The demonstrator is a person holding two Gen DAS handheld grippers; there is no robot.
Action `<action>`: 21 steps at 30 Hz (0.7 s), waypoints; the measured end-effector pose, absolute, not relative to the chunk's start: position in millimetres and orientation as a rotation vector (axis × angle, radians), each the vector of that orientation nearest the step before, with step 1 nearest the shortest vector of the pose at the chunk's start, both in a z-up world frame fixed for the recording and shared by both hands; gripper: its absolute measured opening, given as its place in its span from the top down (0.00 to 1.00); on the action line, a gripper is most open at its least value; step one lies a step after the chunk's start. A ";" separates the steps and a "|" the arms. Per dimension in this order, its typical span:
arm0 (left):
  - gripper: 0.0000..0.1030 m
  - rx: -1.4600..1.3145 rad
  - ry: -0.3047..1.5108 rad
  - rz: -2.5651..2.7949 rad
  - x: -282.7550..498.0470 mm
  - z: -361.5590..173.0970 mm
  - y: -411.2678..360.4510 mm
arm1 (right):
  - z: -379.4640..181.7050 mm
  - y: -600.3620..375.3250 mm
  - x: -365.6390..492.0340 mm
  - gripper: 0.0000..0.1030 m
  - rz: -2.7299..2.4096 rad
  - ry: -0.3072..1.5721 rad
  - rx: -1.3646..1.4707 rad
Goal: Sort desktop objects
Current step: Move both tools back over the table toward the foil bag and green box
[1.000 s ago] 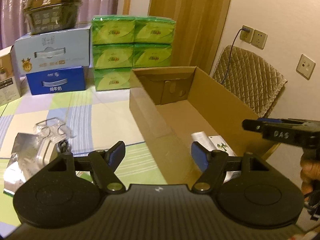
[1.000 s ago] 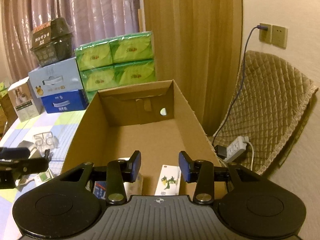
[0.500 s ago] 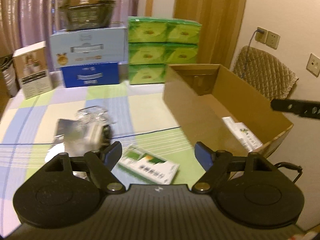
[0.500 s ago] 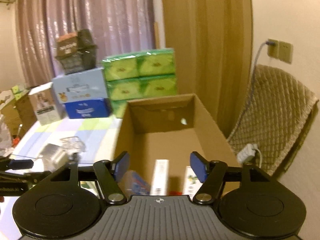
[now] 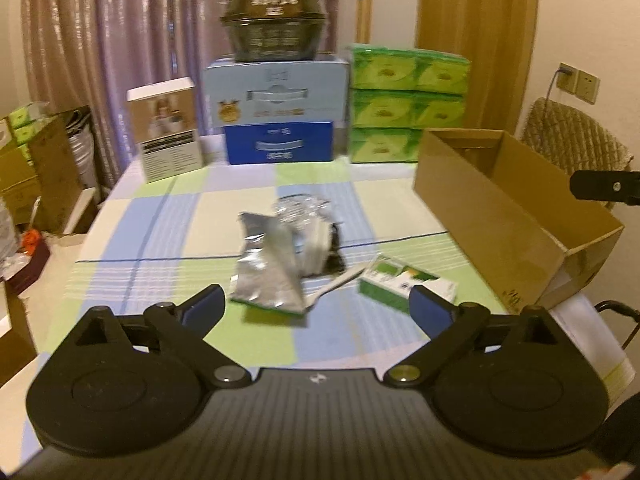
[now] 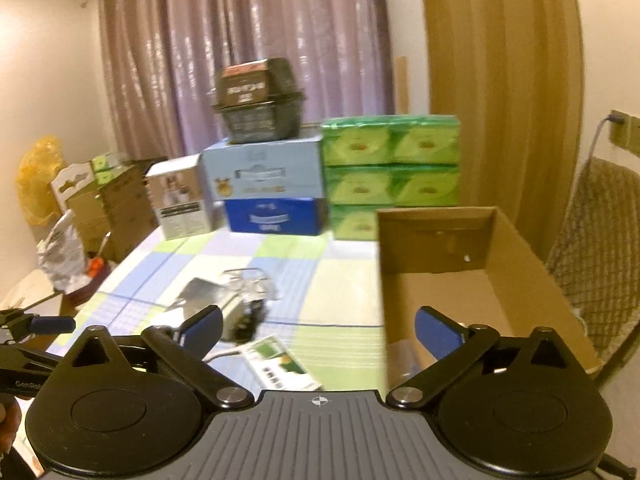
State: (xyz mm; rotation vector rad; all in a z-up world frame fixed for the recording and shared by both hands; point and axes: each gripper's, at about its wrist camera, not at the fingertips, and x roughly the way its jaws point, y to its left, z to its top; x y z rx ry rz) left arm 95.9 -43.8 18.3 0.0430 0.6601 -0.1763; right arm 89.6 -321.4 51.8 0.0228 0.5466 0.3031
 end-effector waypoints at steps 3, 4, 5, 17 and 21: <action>0.04 0.037 0.671 -0.151 91.3 14.0 -27.8 | 48.4 -307.2 87.6 0.02 0.334 0.556 0.020; 0.04 0.034 0.675 -0.145 89.8 12.7 -23.0 | 46.9 -302.4 87.6 0.02 0.345 0.560 0.019; 0.04 0.031 0.678 -0.139 88.5 11.5 -19.2 | 45.2 -297.9 87.5 0.02 0.355 0.565 0.017; 0.04 0.040 0.717 -0.116 97.6 -4.9 2.0 | 10.9 -269.1 83.9 0.02 0.410 0.620 -0.055; 0.04 0.049 0.739 -0.124 106.1 -15.6 2.6 | -6.7 -266.0 89.1 0.02 0.410 0.650 -0.063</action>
